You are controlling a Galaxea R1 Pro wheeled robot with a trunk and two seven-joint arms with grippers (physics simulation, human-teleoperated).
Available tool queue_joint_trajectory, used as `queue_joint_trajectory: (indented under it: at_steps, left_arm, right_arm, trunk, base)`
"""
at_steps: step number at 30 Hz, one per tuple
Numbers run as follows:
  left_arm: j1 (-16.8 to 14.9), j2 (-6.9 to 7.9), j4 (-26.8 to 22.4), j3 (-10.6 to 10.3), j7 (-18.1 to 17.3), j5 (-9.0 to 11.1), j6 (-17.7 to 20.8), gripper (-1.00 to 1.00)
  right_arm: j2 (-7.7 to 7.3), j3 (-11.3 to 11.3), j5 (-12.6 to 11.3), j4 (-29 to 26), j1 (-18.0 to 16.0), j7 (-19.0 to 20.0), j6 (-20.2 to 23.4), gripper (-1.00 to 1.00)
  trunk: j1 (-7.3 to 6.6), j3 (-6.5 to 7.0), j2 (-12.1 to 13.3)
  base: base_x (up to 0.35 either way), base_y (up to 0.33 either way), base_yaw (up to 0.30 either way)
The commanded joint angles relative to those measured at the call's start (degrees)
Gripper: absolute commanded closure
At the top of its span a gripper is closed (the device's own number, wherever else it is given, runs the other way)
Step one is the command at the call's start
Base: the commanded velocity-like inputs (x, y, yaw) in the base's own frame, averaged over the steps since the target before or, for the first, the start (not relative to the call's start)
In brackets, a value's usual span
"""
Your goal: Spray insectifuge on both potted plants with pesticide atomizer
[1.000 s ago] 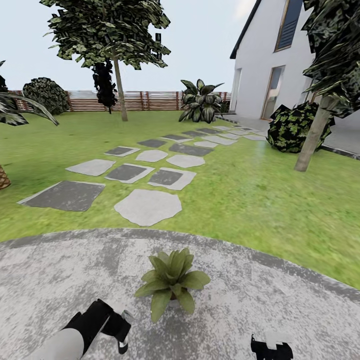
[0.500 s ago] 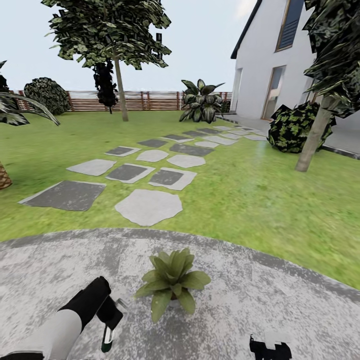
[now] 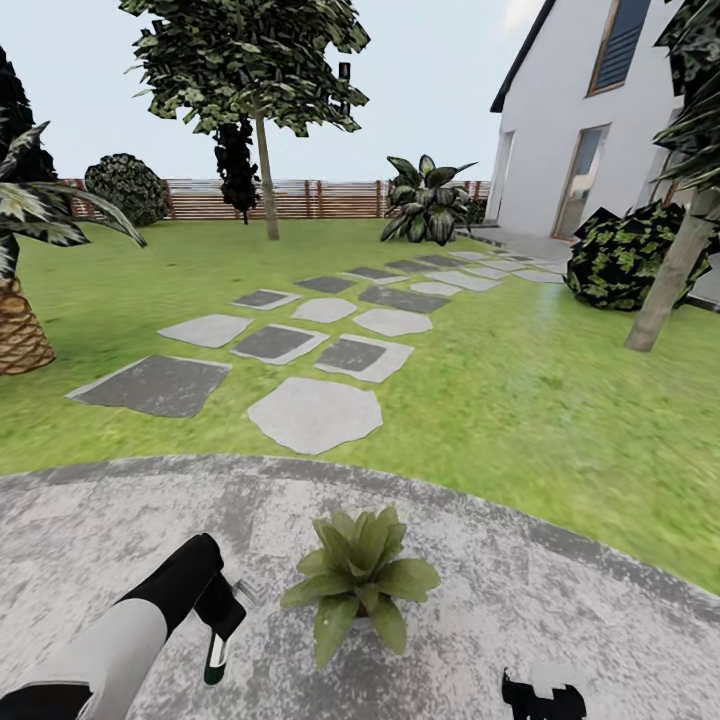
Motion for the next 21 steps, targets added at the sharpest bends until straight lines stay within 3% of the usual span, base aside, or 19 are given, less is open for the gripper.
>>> queue_joint_trajectory:
  at_steps: [1,7,15,19,21]
  left_arm:
    - [0.0,-0.02,-0.1,-0.2,-0.4,-0.6,0.2,1.00]
    - [0.0,-0.63,-0.1,-0.1,-0.5,-4.3,0.2,1.00]
    - [-0.2,-0.67,-0.2,-0.1,-0.5,-5.0,0.3,1.00]
    - [-0.2,0.49,-0.1,-0.2,-0.6,-4.8,0.3,1.00]
    - [-0.1,2.12,0.1,-0.2,-1.9,-5.3,0.3,1.00]
  right_arm:
    - [0.18,-0.4,0.5,0.0,0.0,-0.2,-0.1,-1.00]
    - [0.32,-0.5,0.3,0.0,0.0,-0.3,-0.1,-1.00]
    - [-0.02,-0.6,0.3,0.0,0.0,-0.2,-0.1,-1.00]
    - [0.03,-0.5,0.3,0.0,0.0,-0.2,-0.1,-1.00]
    - [-0.03,-0.5,0.4,0.1,0.0,0.0,-0.1,-1.00]
  trunk:
    - [0.02,-0.06,0.0]
    - [0.02,-0.33,0.0]
    - [0.02,-1.03,0.0]
    - [0.02,-1.08,0.0]
    - [0.02,-1.09,0.0]
  base:
    - [0.285,-0.143,0.003]
    - [0.079,-0.226,0.000]
    - [-0.007,-0.198,0.000]
    - [0.011,-0.010,0.000]
    - [0.001,-0.001,0.000]
